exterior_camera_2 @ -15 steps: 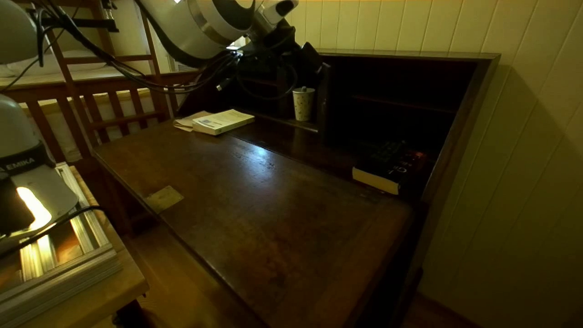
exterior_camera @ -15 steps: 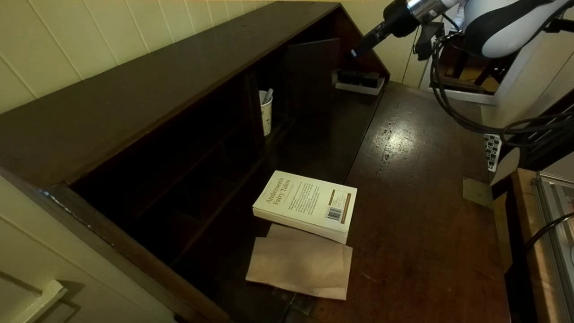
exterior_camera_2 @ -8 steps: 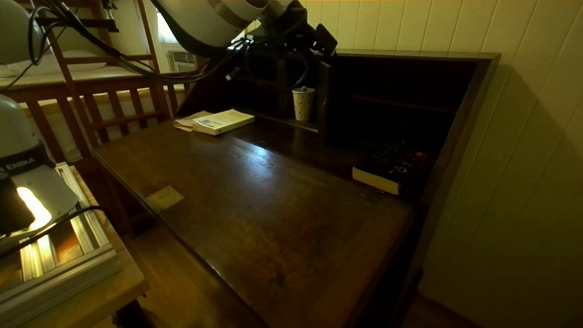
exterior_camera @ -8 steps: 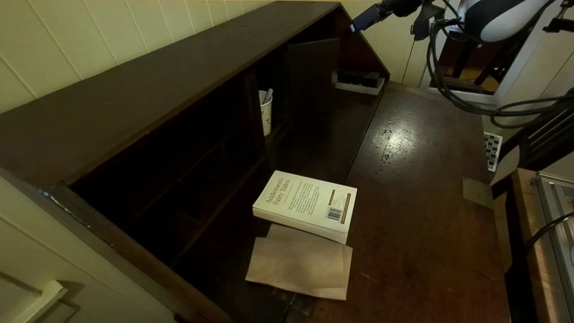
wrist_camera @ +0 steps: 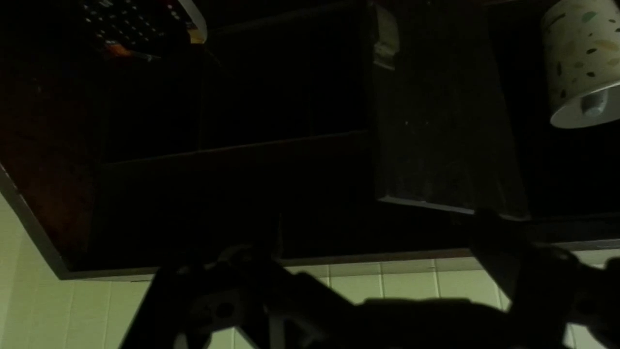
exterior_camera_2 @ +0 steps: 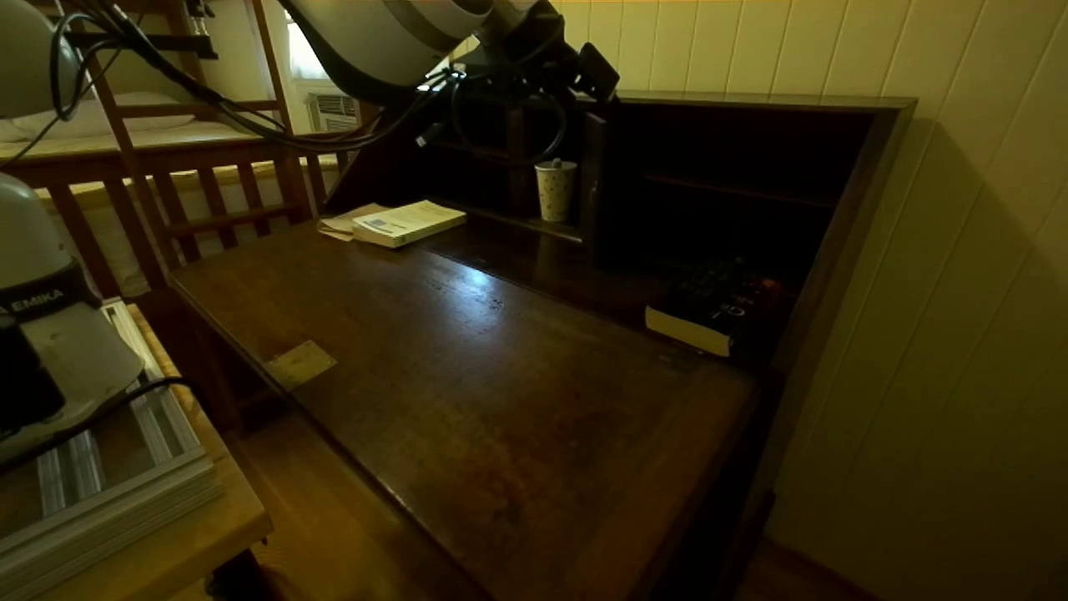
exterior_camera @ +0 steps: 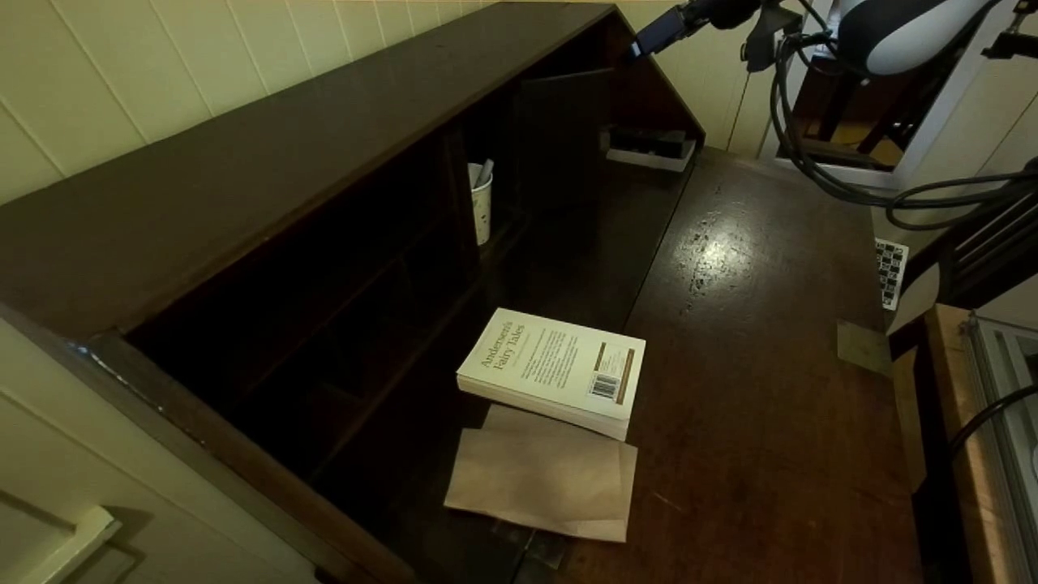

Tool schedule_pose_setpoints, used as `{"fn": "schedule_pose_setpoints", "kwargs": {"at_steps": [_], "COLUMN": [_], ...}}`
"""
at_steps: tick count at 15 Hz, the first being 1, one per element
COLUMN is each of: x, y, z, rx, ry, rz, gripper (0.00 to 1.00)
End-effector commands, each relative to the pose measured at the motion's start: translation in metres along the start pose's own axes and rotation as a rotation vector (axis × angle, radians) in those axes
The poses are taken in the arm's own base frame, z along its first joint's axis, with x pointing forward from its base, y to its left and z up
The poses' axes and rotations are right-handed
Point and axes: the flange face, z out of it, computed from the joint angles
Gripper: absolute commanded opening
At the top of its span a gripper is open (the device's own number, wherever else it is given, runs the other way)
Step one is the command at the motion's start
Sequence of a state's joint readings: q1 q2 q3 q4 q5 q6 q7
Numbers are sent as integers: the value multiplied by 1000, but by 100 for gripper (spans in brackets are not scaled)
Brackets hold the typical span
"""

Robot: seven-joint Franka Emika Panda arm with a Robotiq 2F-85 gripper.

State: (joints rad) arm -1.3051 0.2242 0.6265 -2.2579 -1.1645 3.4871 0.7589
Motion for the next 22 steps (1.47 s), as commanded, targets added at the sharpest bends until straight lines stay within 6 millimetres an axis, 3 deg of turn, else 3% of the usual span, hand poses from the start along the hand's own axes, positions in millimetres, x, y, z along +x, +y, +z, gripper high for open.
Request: {"fn": "schedule_pose_setpoints", "kwargs": {"at_steps": [1,8,22], "x": [0,-11,-7], "y": [-2,-6,26], "z": [6,15,20], "rx": [28,86,171], "ry": [-3,-23,31], "rz": [-6,-28,-80], "gripper": [100,100,100]}}
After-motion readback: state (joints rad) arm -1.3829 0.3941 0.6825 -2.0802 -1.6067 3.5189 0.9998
